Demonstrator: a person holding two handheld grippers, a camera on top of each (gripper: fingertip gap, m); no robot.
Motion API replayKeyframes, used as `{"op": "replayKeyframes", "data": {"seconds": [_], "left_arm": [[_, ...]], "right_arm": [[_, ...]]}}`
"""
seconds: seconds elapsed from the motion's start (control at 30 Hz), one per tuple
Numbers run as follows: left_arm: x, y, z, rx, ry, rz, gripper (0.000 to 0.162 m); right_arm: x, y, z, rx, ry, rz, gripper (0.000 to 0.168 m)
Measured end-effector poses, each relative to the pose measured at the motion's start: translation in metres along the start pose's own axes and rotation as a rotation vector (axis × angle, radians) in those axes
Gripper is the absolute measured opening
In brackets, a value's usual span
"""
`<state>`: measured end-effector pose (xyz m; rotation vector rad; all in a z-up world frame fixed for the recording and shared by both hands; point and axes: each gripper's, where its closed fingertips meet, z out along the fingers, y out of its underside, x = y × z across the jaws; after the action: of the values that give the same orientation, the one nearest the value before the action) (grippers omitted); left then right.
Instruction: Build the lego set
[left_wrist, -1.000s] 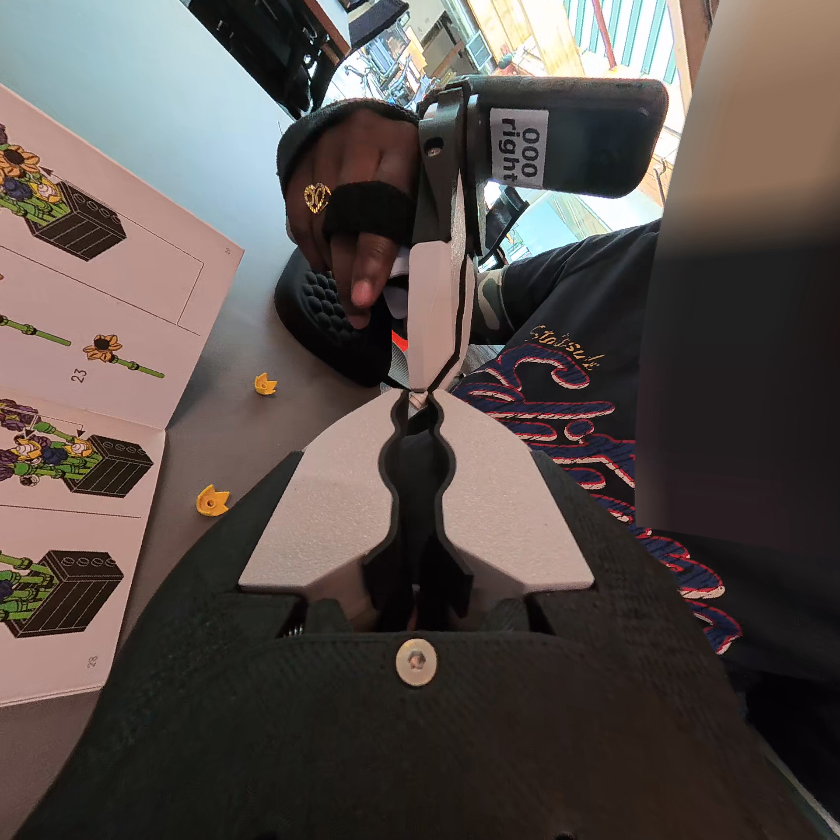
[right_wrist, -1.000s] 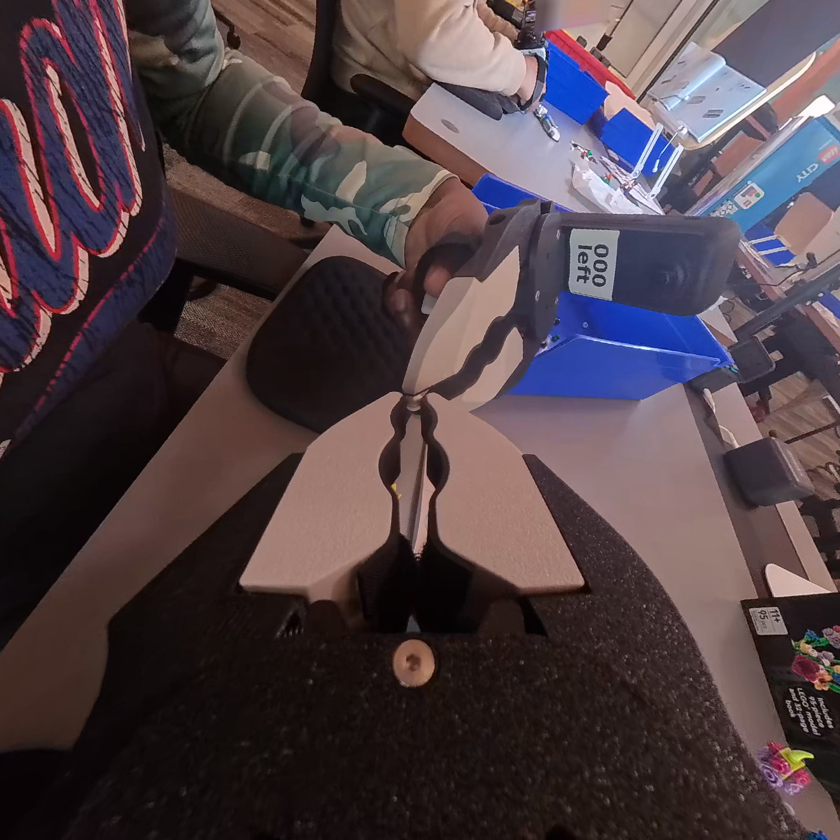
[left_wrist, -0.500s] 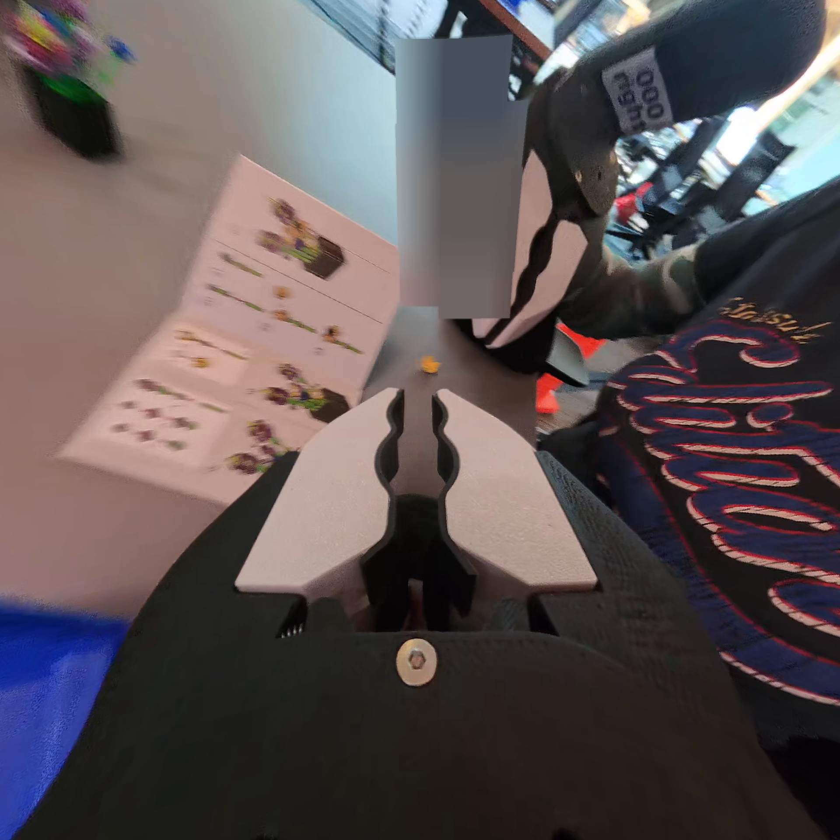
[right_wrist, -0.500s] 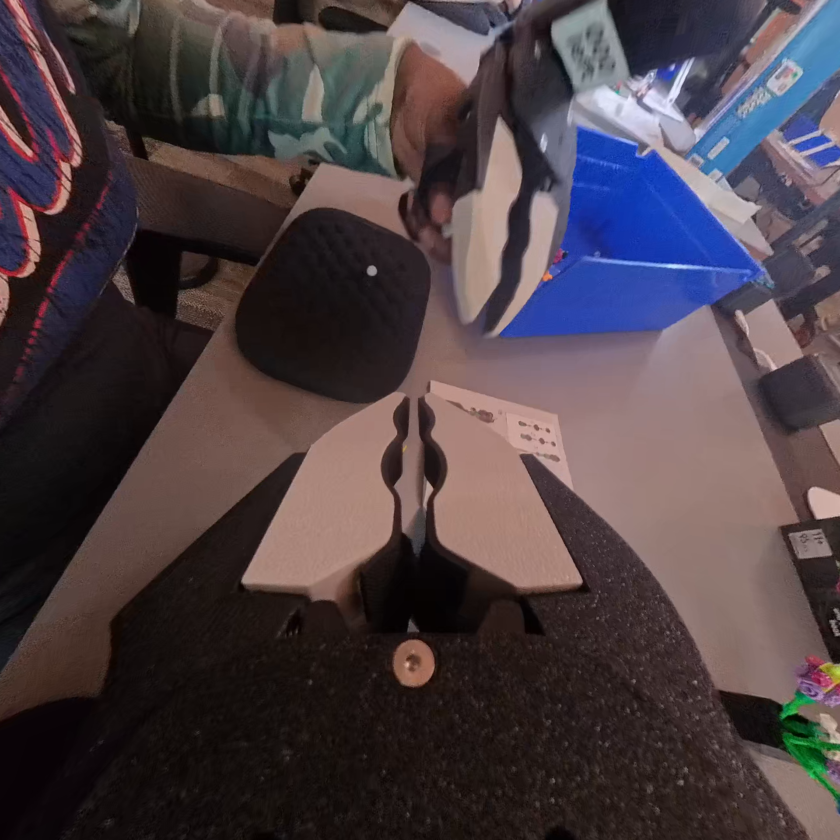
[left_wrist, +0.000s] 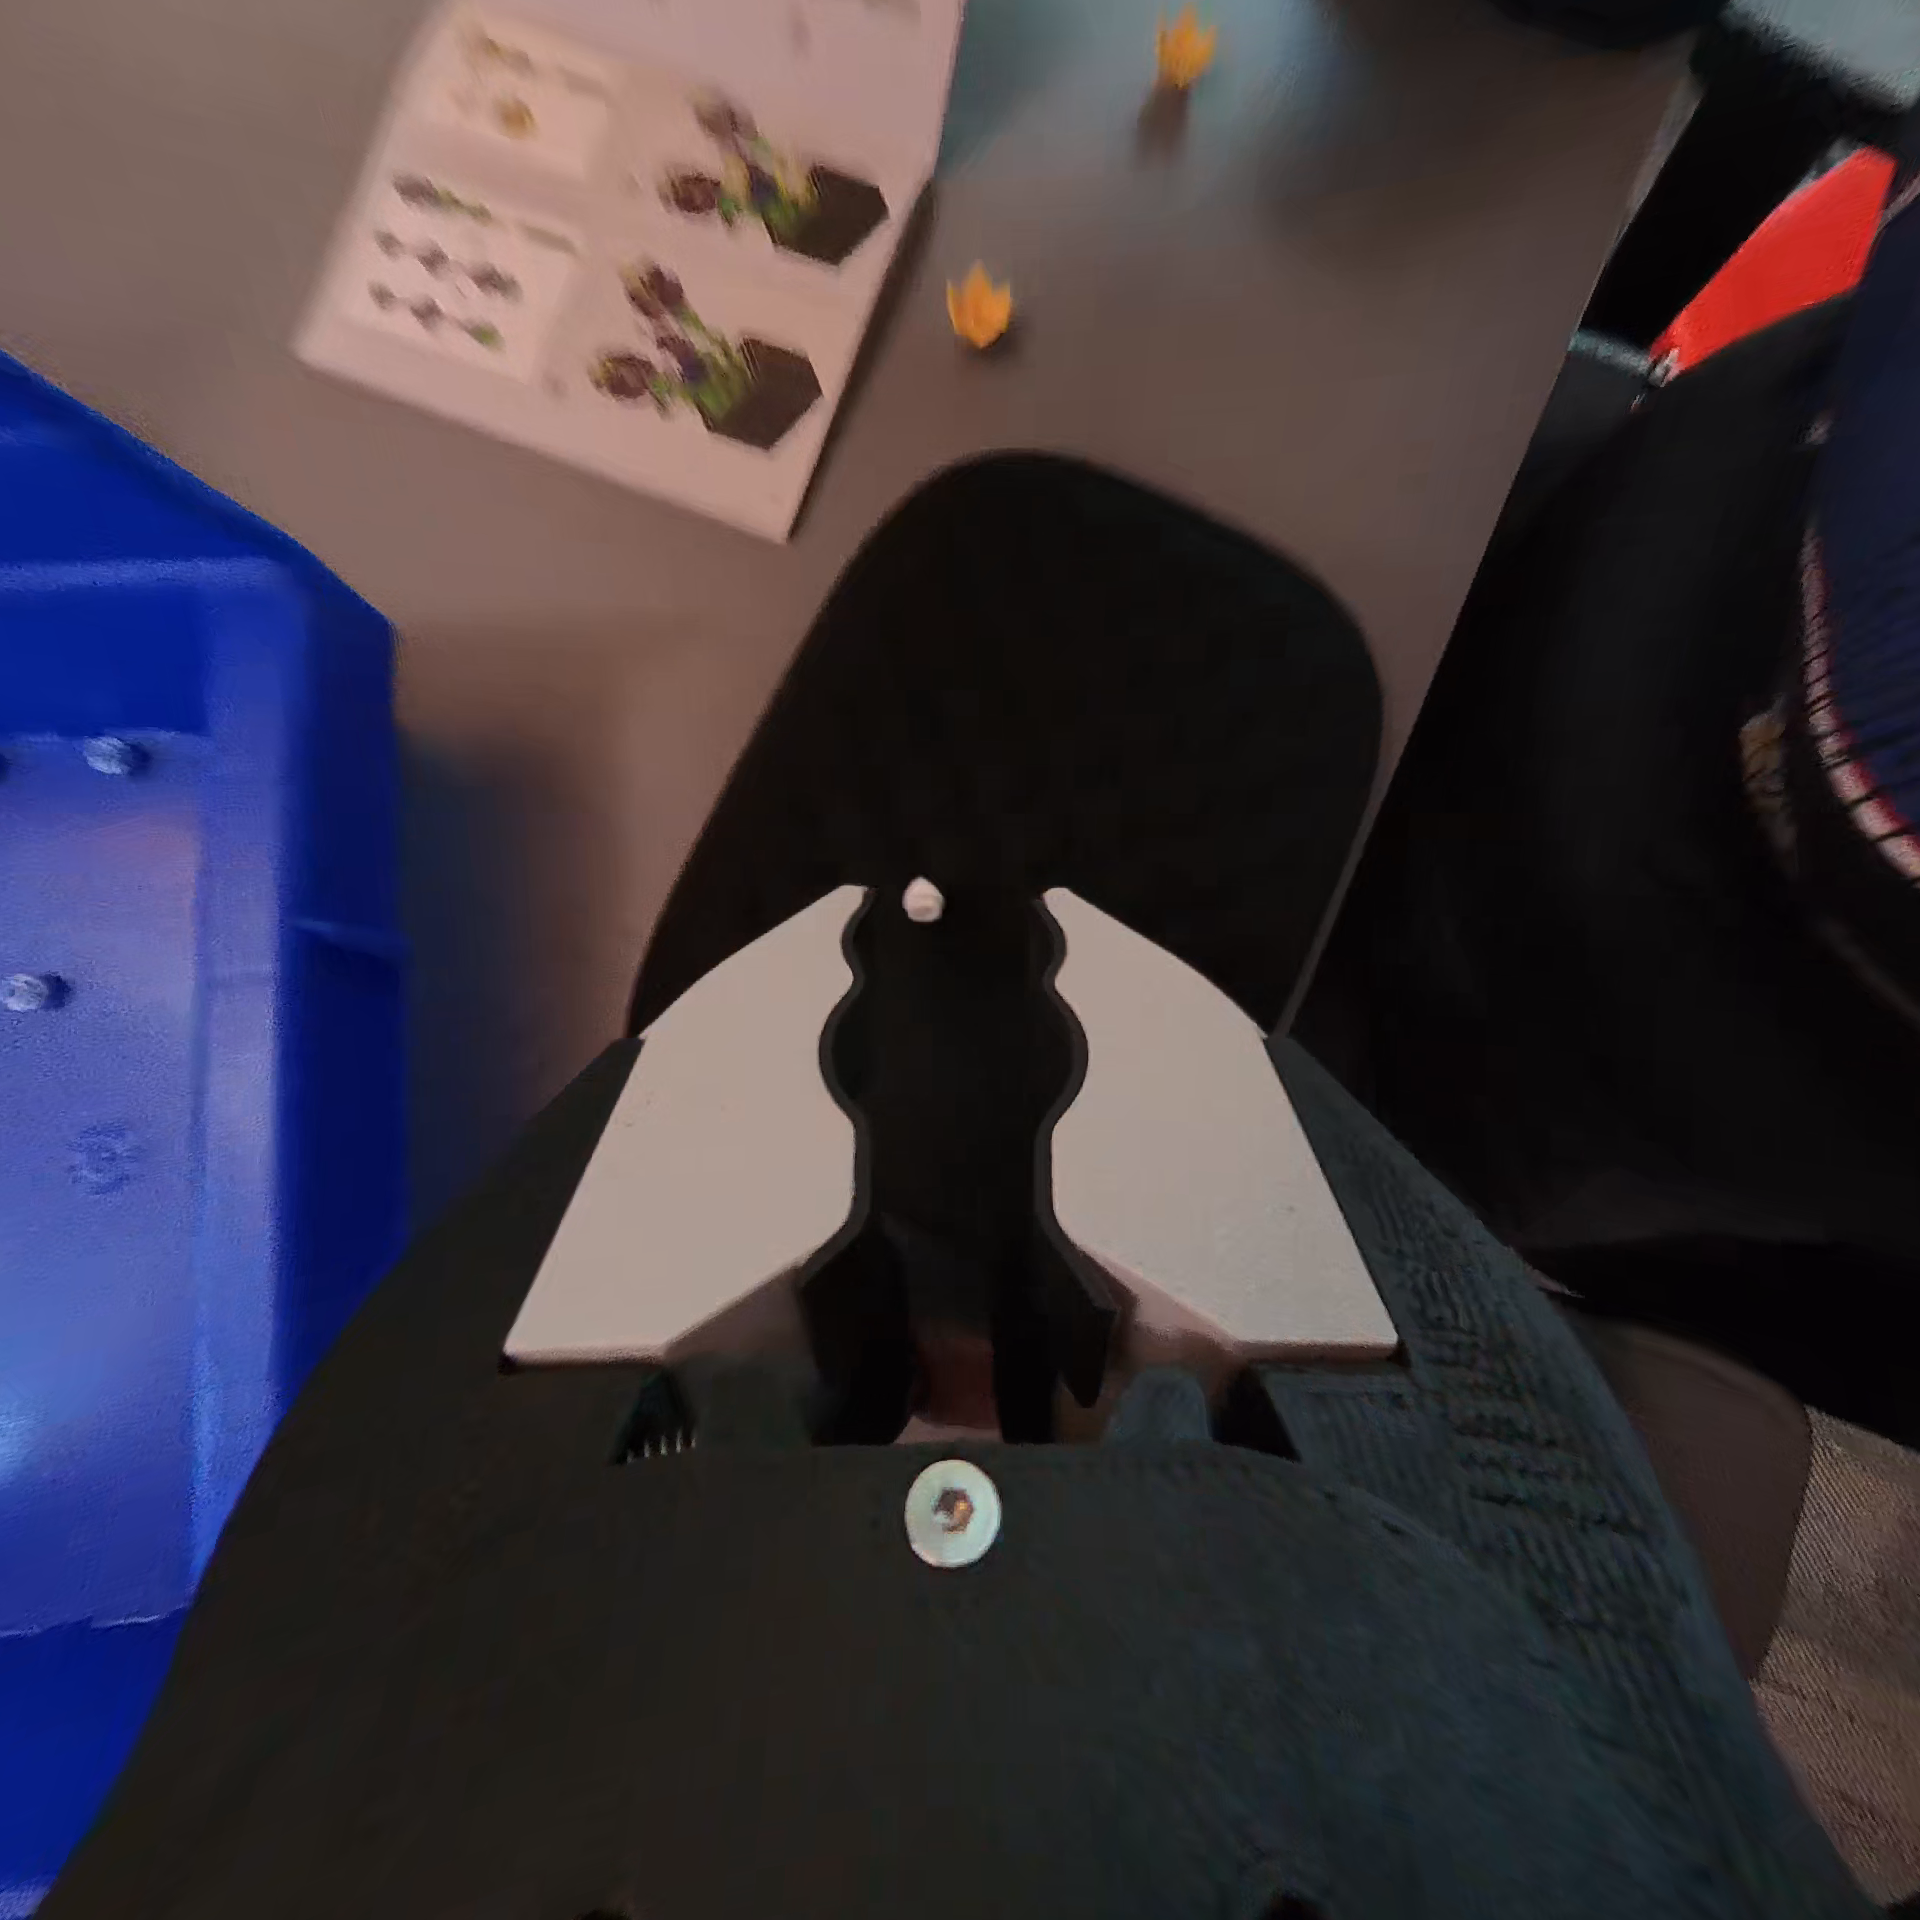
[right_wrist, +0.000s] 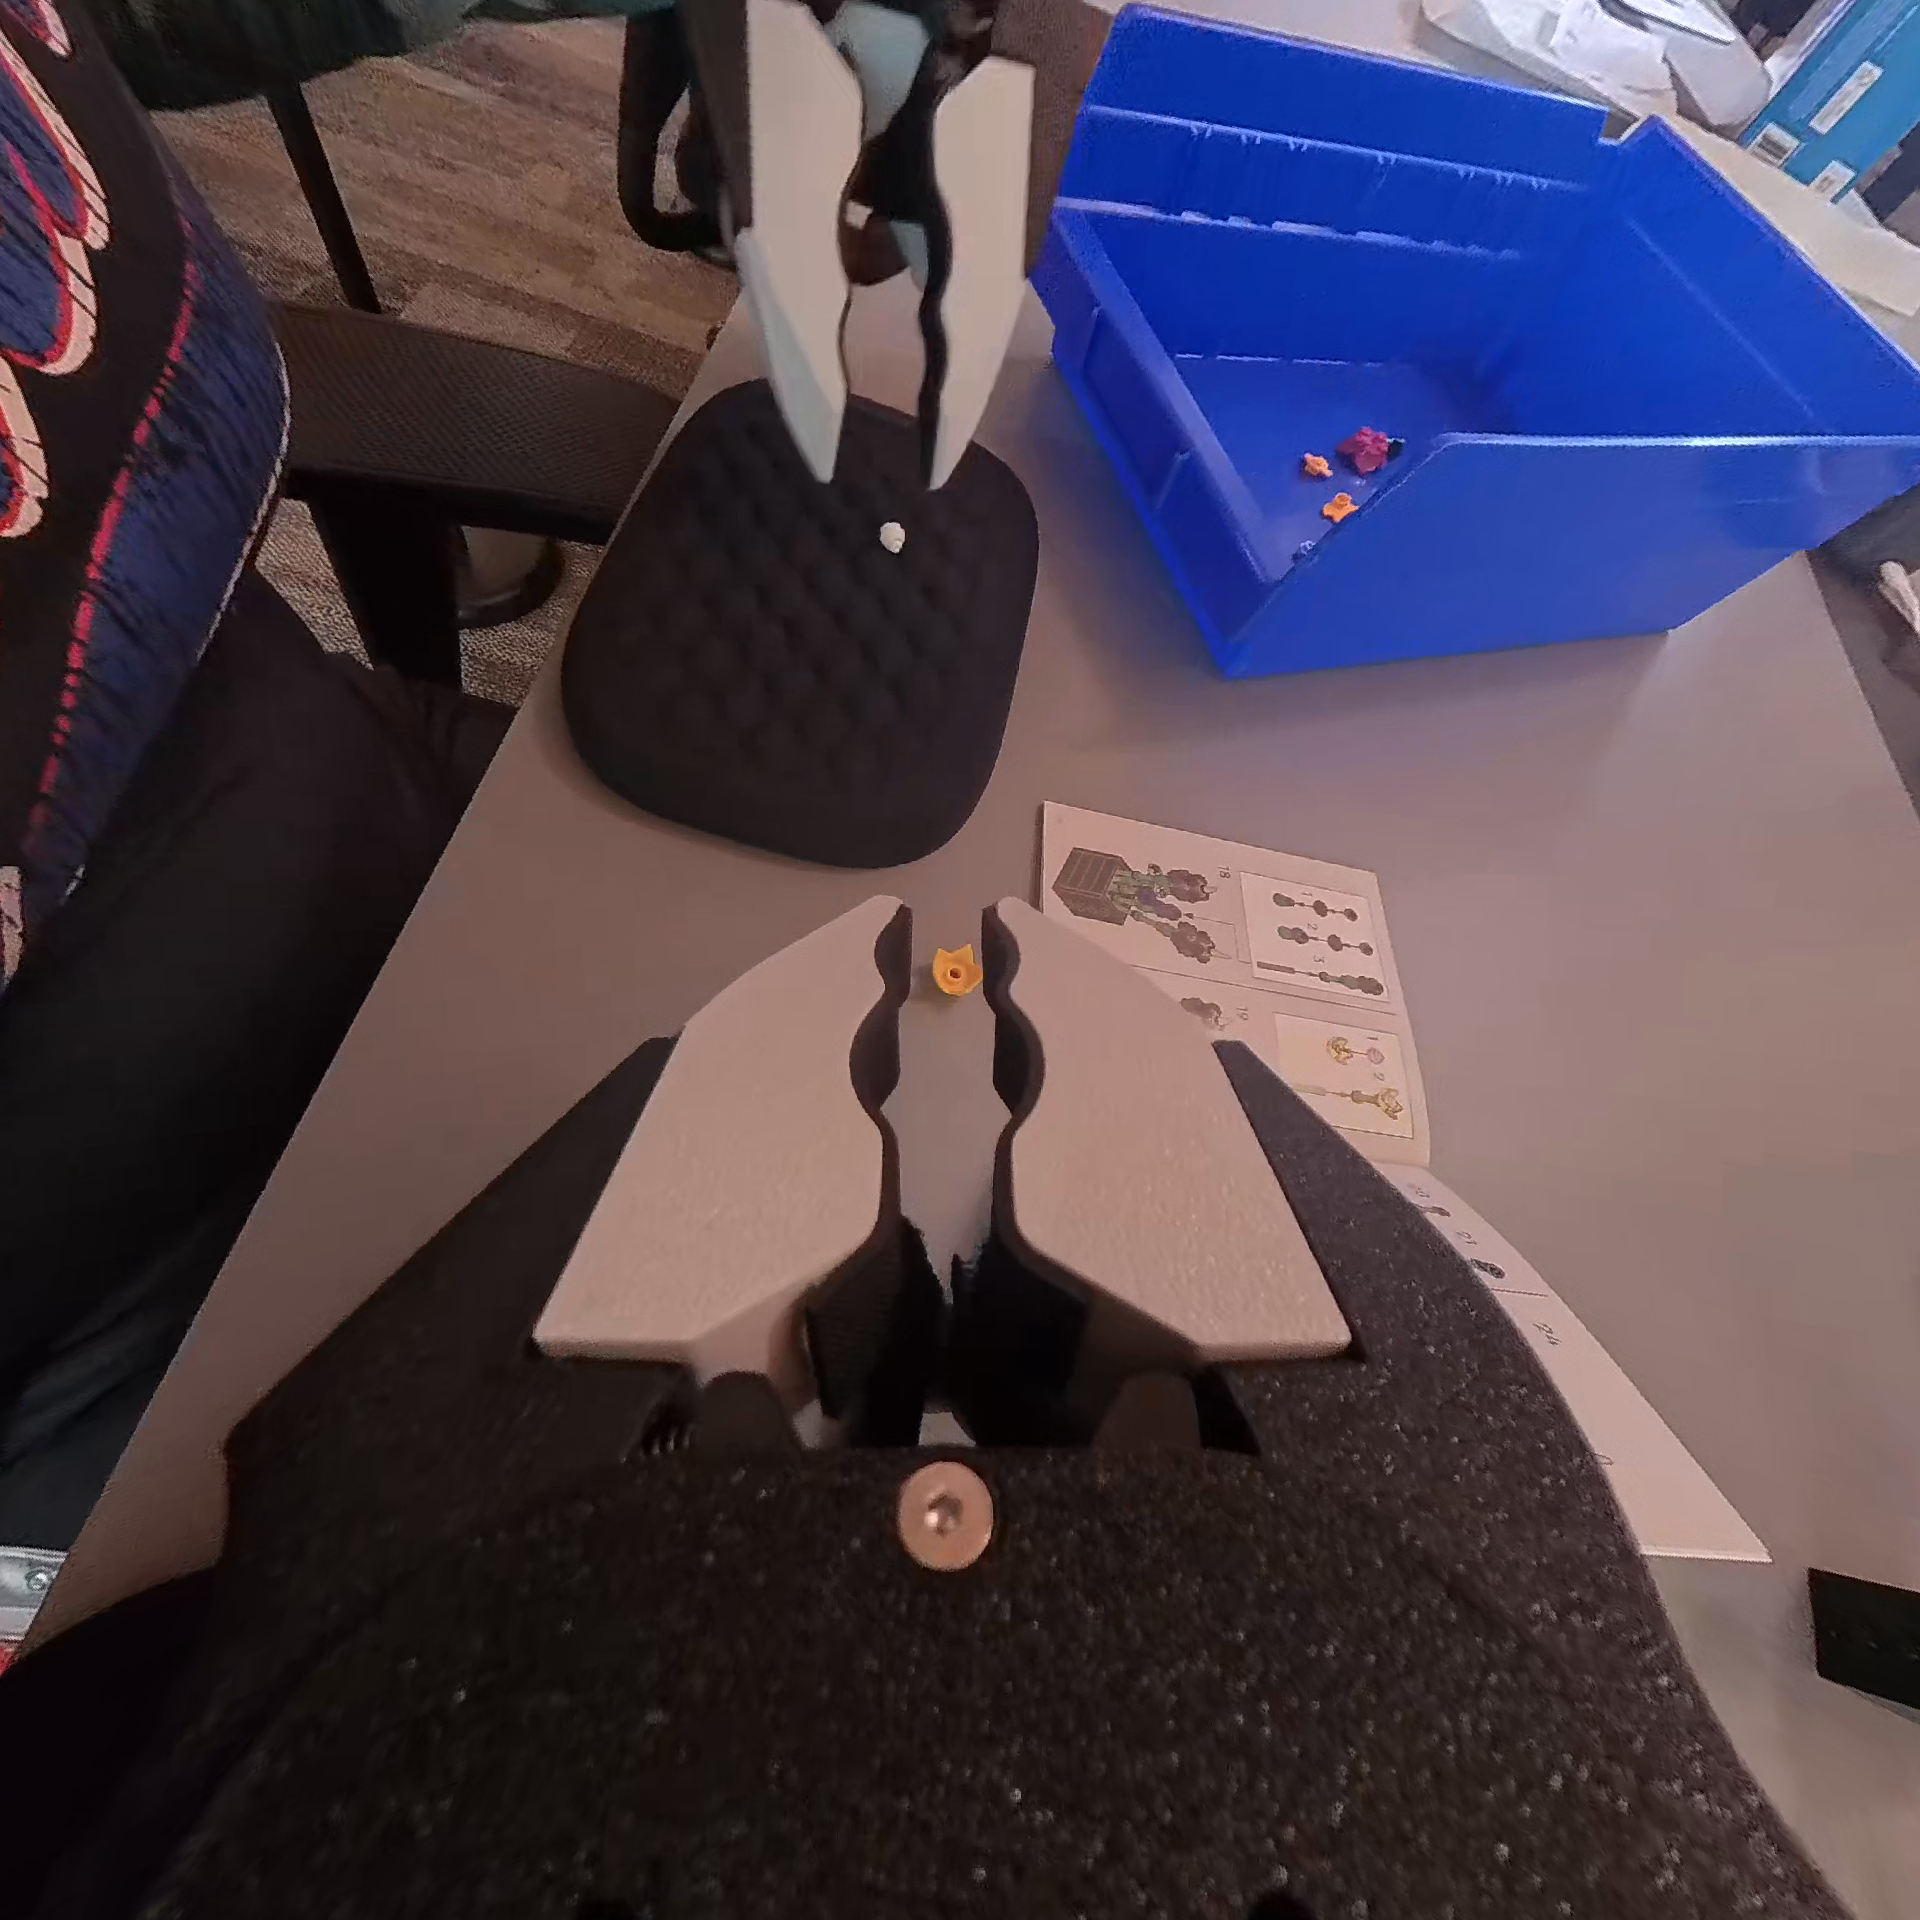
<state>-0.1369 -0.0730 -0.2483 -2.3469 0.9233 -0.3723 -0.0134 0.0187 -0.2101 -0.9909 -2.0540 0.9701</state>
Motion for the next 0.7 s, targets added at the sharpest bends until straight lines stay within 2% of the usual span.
{"op": "replayKeyframes", "data": {"seconds": [0.1,0.47,0.63,0.7], "left_arm": [[0.001,0.011,0.012,-0.041,-0.037,-0.001,0.028],[-0.006,0.009,0.015,0.055,-0.061,-0.081,0.01],[-0.01,0.008,0.014,0.084,-0.077,-0.11,0.009],[-0.013,-0.002,0.01,0.159,-0.089,-0.136,0.009]], "right_arm": [[-0.001,-0.001,0.0,0.004,0.004,0.003,0.013],[-0.001,0.001,0.001,-0.005,0.007,-0.001,0.014],[-0.001,0.001,0.002,-0.001,0.004,0.004,0.014],[-0.003,-0.006,0.002,0.043,-0.006,0.019,0.015]]}}
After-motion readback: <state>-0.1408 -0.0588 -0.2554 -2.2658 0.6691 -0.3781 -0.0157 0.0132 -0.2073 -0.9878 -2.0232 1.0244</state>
